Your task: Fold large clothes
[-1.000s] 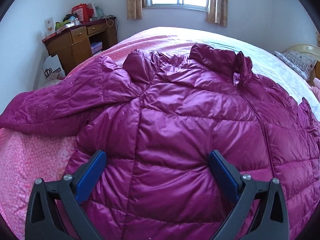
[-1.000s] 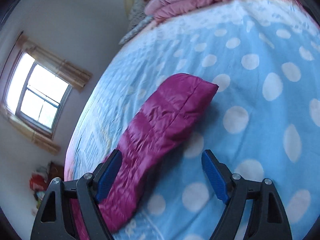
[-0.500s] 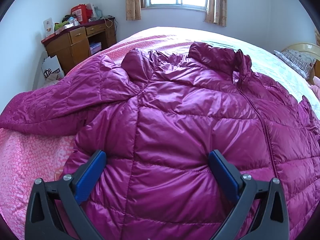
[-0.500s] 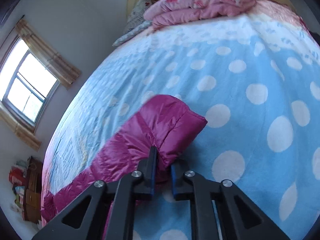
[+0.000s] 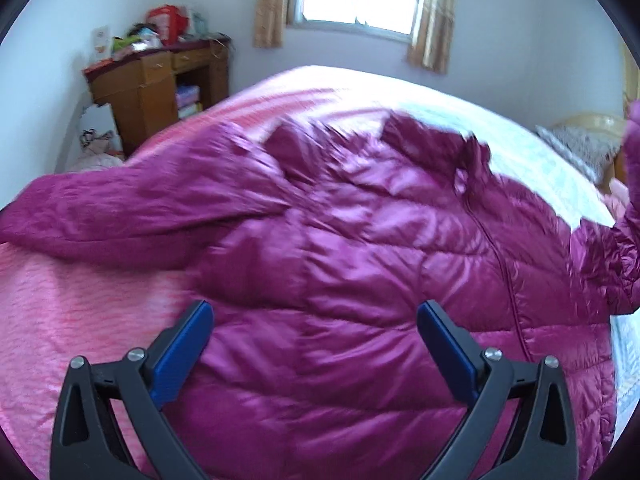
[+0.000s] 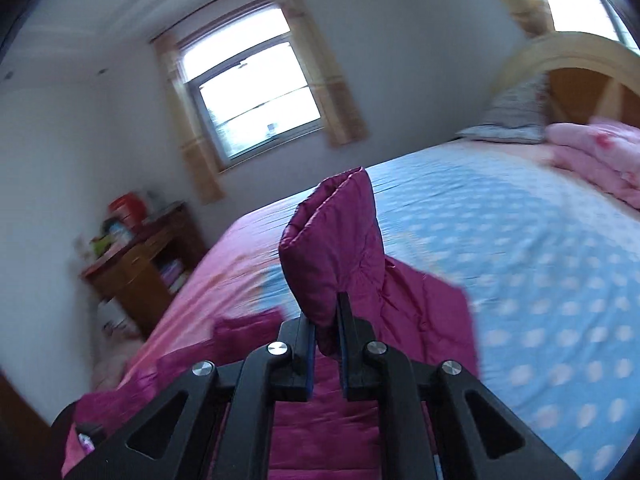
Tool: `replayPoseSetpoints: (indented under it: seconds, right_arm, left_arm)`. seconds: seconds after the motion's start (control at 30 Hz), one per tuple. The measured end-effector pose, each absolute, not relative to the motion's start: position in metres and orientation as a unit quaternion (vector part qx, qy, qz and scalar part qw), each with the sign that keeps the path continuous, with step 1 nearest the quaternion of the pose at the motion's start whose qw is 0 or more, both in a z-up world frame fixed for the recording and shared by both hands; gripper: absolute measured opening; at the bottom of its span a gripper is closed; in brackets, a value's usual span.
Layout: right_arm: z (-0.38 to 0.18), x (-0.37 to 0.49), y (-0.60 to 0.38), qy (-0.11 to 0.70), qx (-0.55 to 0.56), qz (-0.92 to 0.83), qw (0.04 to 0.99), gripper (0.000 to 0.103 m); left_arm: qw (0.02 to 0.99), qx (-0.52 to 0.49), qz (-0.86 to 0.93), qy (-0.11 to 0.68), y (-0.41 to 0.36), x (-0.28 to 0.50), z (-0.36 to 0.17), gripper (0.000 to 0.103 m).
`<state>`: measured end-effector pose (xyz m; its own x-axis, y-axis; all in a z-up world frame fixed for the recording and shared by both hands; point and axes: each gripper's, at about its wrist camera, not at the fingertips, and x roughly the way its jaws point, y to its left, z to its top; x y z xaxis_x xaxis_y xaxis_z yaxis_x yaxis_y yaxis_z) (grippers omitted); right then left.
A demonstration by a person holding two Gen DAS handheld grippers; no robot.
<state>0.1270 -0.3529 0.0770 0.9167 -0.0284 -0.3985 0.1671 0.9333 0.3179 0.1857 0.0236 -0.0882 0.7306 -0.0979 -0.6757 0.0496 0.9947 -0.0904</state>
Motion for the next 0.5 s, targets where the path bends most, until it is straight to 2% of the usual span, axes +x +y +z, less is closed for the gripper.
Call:
replayPoseSetpoints:
  seconds: [0.17, 0.37, 0.5]
  right_arm:
    - [0.046, 0.170, -0.265, 0.233, 0.136, 0.040, 0.962, 0.009]
    - [-0.035, 0.228, -0.199, 0.315, 0.121, 0.103, 0.936, 0.009]
    - [-0.082, 0.244, -0.167, 0.353, 0.108, 0.129, 0.920, 0.009]
  left_arm:
    - [0.939, -0.025, 0.006, 0.344, 0.053, 0.183, -0.083, 0.103]
    - [0.922, -0.062, 0.017, 0.382, 0.077, 0.199, -0.115, 0.103]
    - [0.925, -0.079, 0.011, 0.372, 0.080, 0.200, -0.116, 0.103]
